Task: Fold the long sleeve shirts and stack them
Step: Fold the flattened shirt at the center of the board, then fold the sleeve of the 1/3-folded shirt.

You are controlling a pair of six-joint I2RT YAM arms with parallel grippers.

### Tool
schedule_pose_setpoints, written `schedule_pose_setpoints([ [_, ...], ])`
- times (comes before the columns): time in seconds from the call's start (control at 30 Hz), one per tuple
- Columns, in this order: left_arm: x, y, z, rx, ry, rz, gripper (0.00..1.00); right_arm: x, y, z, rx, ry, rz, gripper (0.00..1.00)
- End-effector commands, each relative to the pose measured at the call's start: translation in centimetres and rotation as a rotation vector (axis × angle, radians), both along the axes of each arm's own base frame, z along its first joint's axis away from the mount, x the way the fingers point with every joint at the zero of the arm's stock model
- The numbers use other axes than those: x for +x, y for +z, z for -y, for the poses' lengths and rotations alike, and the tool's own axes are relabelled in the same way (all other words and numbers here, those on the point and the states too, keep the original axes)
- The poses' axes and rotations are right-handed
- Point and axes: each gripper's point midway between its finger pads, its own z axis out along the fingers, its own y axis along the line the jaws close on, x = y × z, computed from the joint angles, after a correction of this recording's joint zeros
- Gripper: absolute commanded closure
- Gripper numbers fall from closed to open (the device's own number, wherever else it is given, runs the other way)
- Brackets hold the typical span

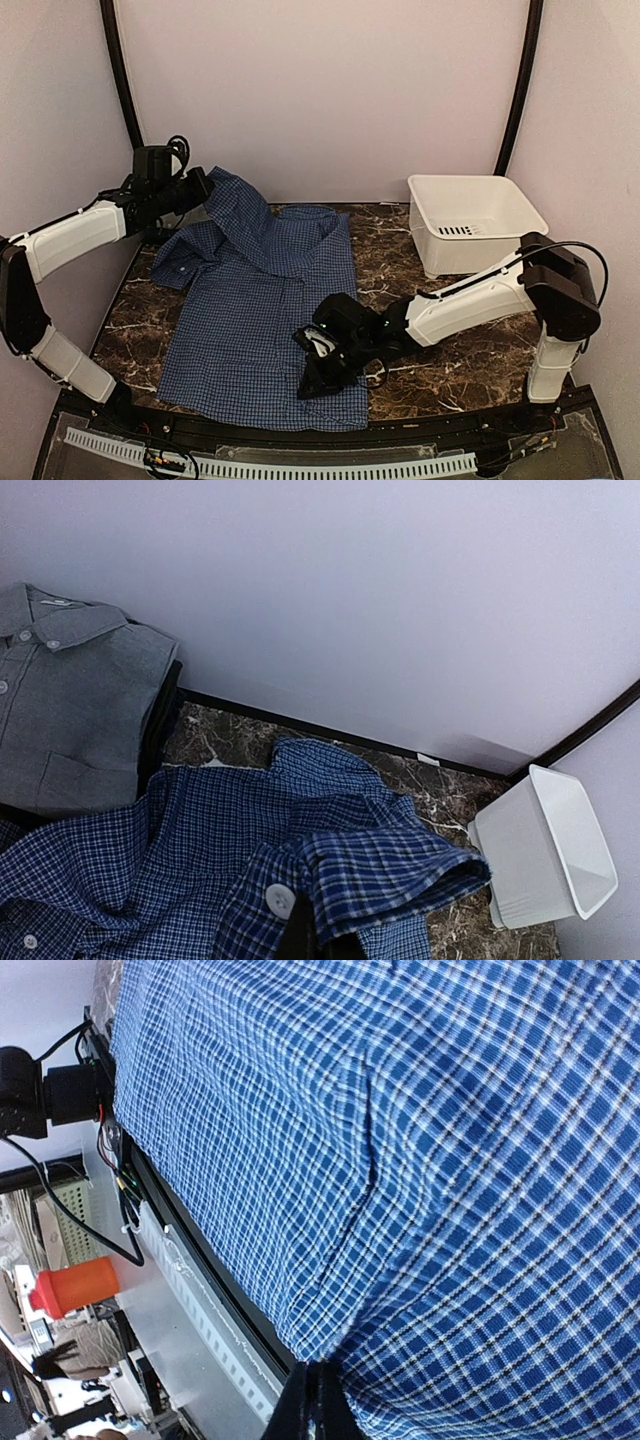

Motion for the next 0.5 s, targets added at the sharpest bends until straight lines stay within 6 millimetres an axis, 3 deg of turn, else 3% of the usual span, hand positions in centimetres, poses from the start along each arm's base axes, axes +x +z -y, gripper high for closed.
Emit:
schedule_pose_setpoints([
  [0.0,-1.6,2.2,2.6,-0.013,-0.121,0.077,1.0,0.3,0.6,-0.4,0.045,0.017,0.019,0.84],
  [0.1,-2.6,1.5,4.8,-0.012,-0.221,0.065,1.0,1.2,2.2,-0.5,0.08,0.017,0.064,0.64],
  [0.2,-4.1,0.3,7.1,0.005,-0.316,0.037,1.0,3.7,5.0,0.1,0.102,-0.018,0.155,0.48],
  [0.3,-5.6,-0.8,8.9,0.004,-0.409,0.013,1.0,8.4,8.0,2.2,0.095,-0.118,0.277,0.44],
  [0.47,-8.8,-3.5,12.3,0.005,-0.574,-0.062,1.0,18.3,12.2,8.4,0.047,-0.384,0.446,0.41],
])
